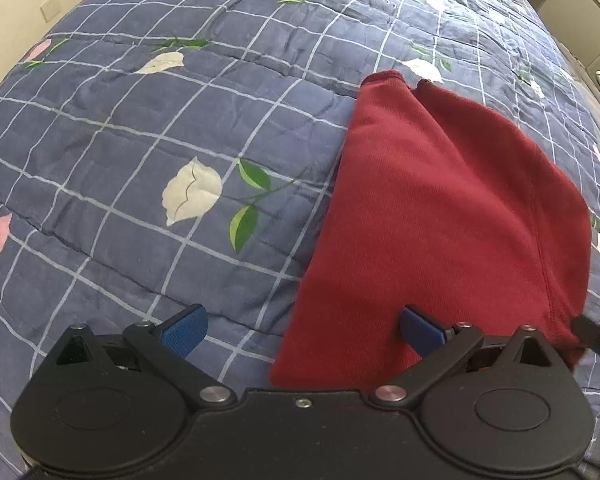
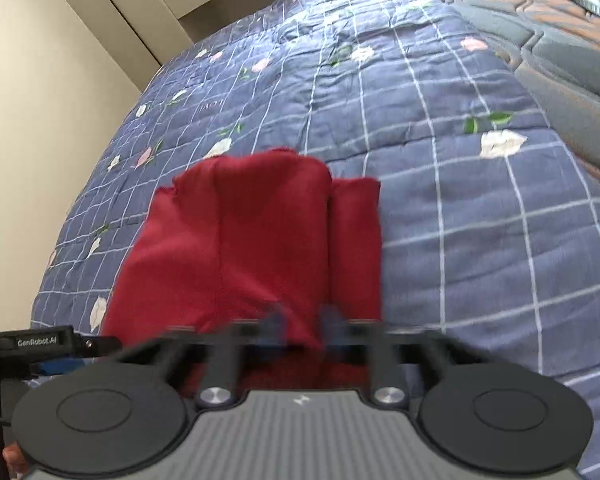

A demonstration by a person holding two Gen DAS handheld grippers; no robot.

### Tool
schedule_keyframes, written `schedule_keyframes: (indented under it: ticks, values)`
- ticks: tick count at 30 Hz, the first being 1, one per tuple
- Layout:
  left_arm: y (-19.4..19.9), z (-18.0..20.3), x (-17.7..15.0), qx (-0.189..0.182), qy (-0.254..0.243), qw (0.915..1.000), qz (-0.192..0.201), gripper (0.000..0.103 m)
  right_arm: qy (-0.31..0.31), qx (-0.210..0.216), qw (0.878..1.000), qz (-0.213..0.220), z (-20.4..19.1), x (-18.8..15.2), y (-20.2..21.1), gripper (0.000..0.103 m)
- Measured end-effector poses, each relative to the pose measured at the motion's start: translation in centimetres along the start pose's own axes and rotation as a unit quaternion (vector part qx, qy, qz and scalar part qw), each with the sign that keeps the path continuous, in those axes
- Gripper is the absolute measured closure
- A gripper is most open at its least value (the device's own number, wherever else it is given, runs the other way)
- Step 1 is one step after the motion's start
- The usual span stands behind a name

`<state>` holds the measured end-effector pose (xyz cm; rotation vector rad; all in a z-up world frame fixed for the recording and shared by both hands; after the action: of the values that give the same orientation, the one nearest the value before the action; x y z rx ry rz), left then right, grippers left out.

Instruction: Fold small clothes

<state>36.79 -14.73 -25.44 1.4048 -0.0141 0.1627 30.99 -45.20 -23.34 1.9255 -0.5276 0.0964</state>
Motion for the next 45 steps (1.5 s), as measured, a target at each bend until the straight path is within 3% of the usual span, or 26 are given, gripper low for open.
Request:
schedule_keyframes:
  ticks: [2, 8, 11, 13, 15, 16, 20, 23, 25, 27, 33, 41, 44, 45]
  values:
    - [0.0, 0.1, 0.0, 0.001, -0.001, 1.0, 0.002, 0.001, 0.006, -0.006, 1.0, 0.007, -0.4, 0.0, 0.2, 0.101]
    - [0.5, 0.6, -0.1, -0.015, -0.006, 0.9997, 0.017, 0.001, 0.027, -0.063, 0.997, 0.047, -0.5, 0.8, 2.0, 0.103]
    - [-0.1, 0.9, -0.3, -0.009, -0.009, 0.9999, 0.007, 0.001, 0.007, -0.038, 0.999, 0.03, 1.2, 0.8, 1.8, 0.103]
    - [-0.4, 1.0, -0.5, -0.008, -0.009, 0.9999, 0.005, 0.001, 0.001, -0.015, 1.0, 0.021, 1.5, 0.9, 1.6, 0.095]
    - [-0.6, 0.9, -0.8, -0.009, -0.008, 0.9999, 0.003, 0.001, 0.003, -0.007, 1.0, 0.026, 1.2, 0.9, 1.6, 0.057]
    - [-0.8, 0.8, -0.9, -0.01, -0.006, 0.9999, 0.002, 0.001, 0.004, -0.002, 1.0, 0.029, 1.0, 0.9, 1.5, 0.051]
    - [-0.9, 0.5, -1.3, -0.015, 0.004, 0.9999, 0.002, 0.001, -0.018, 0.015, 0.999, 0.03, 0.6, 1.2, 0.4, 0.048]
    - [-0.8, 0.6, -1.3, -0.013, 0.007, 0.9999, 0.003, 0.001, -0.035, 0.013, 0.999, 0.023, 0.5, 1.5, -1.2, 0.051]
    - [-0.7, 0.7, -1.3, -0.011, 0.007, 0.9999, 0.006, 0.001, -0.039, 0.0, 0.999, 0.011, 0.3, 1.7, -2.0, 0.084]
    - [-0.6, 0.7, -1.3, -0.011, 0.005, 0.9999, 0.006, 0.001, -0.029, -0.006, 0.999, 0.017, 0.1, 1.6, -1.9, 0.096]
    - [0.0, 0.8, -1.4, -0.015, -0.001, 0.9998, 0.012, 0.001, 0.058, -0.075, 0.995, 0.034, -1.6, 1.0, -0.4, 0.098]
    - [0.5, 0.8, -1.7, -0.024, -0.02, 0.9994, 0.012, 0.001, 0.034, -0.096, 0.994, 0.032, -1.2, 0.4, -1.2, 0.097]
    - [0.9, 0.6, -2.1, -0.023, -0.031, 0.9992, 0.013, 0.001, 0.033, -0.102, 0.994, 0.034, -1.7, 0.2, -1.2, 0.092]
    - [1.1, 0.5, -2.3, -0.024, -0.035, 0.999, 0.013, 0.001, 0.03, -0.106, 0.993, 0.037, -1.8, 0.1, -1.1, 0.082]
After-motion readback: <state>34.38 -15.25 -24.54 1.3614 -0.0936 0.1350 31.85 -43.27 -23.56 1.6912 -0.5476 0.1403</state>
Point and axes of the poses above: each gripper's, at about its wrist camera, not at the fingertips, and y roughly against the way its jaws point, z to its right, x to its top, the point moved 1 cm from there along -y, roughly the way its jaws point, and after that the axes turned 11 degrees about -z, right-handed, at the moved point
